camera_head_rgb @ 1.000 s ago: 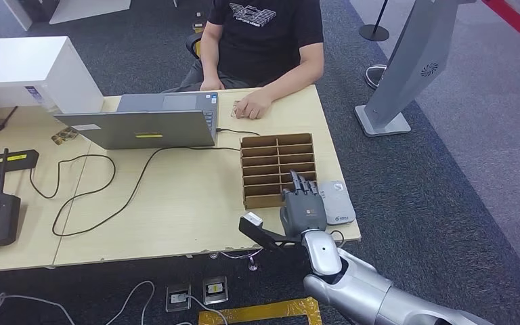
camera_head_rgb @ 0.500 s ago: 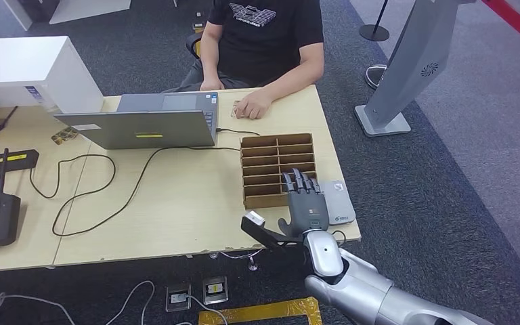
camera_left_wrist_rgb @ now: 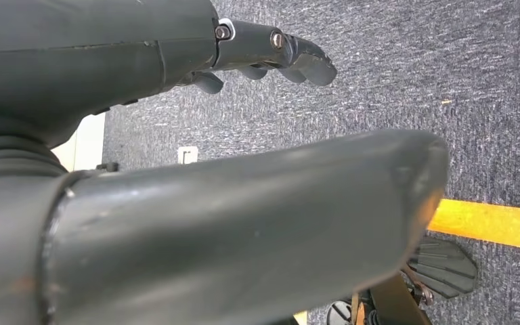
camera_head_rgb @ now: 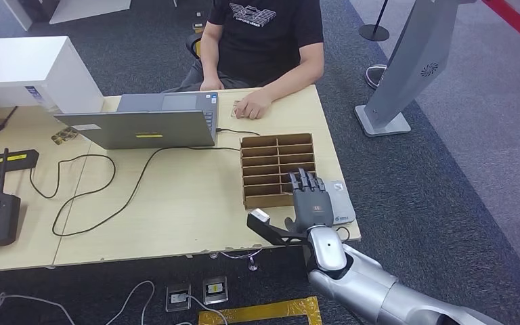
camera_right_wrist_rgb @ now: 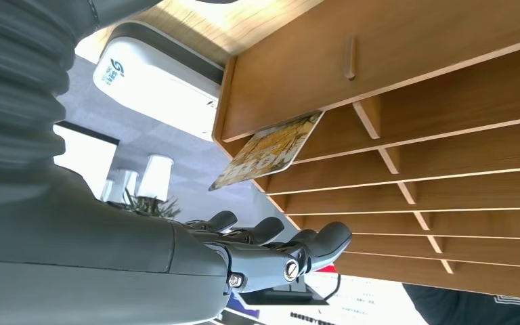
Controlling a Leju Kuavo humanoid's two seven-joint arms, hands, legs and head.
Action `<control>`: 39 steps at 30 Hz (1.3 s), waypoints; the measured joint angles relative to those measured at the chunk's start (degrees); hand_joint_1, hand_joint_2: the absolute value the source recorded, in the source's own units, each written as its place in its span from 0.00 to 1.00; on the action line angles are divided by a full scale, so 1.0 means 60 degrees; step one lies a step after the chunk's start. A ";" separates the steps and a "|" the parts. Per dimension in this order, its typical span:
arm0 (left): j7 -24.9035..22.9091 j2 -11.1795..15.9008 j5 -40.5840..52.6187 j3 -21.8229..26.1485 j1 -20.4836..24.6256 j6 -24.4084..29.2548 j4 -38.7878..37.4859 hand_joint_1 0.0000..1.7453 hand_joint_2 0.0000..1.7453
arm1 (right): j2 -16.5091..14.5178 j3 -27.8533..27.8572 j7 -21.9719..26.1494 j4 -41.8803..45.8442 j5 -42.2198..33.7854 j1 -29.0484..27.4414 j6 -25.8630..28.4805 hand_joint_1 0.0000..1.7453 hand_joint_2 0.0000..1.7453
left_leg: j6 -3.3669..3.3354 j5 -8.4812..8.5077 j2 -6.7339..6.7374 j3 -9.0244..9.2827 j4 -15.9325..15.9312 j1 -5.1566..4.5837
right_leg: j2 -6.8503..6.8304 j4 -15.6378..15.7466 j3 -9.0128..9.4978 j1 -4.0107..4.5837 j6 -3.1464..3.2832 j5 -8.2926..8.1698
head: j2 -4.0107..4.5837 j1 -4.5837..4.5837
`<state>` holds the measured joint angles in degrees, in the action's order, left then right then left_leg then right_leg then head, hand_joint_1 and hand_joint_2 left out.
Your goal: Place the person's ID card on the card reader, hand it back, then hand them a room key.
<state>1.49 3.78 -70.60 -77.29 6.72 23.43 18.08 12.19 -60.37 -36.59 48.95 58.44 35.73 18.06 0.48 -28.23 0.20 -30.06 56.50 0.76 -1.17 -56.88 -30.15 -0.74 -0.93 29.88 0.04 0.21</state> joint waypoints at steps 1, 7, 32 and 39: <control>0.0000 0.0000 -0.0001 0.0000 0.0000 0.0000 0.0000 0.00 0.00 | 0.0004 0.0000 0.0005 -0.0017 -0.0019 0.0006 0.0022 0.00 1.00 | 0.0000 0.0000 0.0000 0.0000 0.0000 0.0000 | 0.0000 0.0000 0.0000 0.0000 0.0000 0.0000 | 0.0000 0.0000; 0.0000 0.0000 -0.0026 0.0000 0.0000 -0.0005 -0.0003 0.00 0.00 | -0.0005 -0.0006 0.0021 -0.0056 -0.0064 0.0011 0.0065 1.00 1.00 | 0.0000 0.0000 0.0000 -0.0001 0.0000 0.0000 | -0.0001 0.0000 0.0001 0.0000 0.0000 0.0000 | 0.0000 0.0001; -0.0142 0.0000 -0.0003 0.0000 0.0000 -0.0007 0.0018 0.00 0.00 | -0.0240 -0.0034 0.0300 -0.0168 -0.0557 0.0107 0.0659 1.00 1.00 | 0.0000 0.0000 0.0000 -0.0001 0.0000 0.0000 | -0.0001 0.0000 0.0001 0.0000 0.0000 0.0000 | 0.0000 -0.0001; -0.0142 0.0000 0.0025 0.0000 0.0000 -0.0007 0.0018 0.00 0.00 | -0.0247 -0.0036 0.0251 -0.0247 -0.0566 0.0099 0.0793 1.00 1.00 | 0.0000 0.0000 0.0000 0.0002 0.0000 0.0000 | 0.0000 0.0000 0.0001 0.0000 0.0000 0.0000 | 0.0000 -0.0001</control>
<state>0.63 3.78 -70.45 -77.29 6.72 23.39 18.18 10.71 -60.59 -35.09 47.47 55.05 36.32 22.82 0.48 -28.23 0.20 -30.05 56.50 0.76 -1.17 -56.88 -30.15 -0.74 -0.93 29.88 0.04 0.20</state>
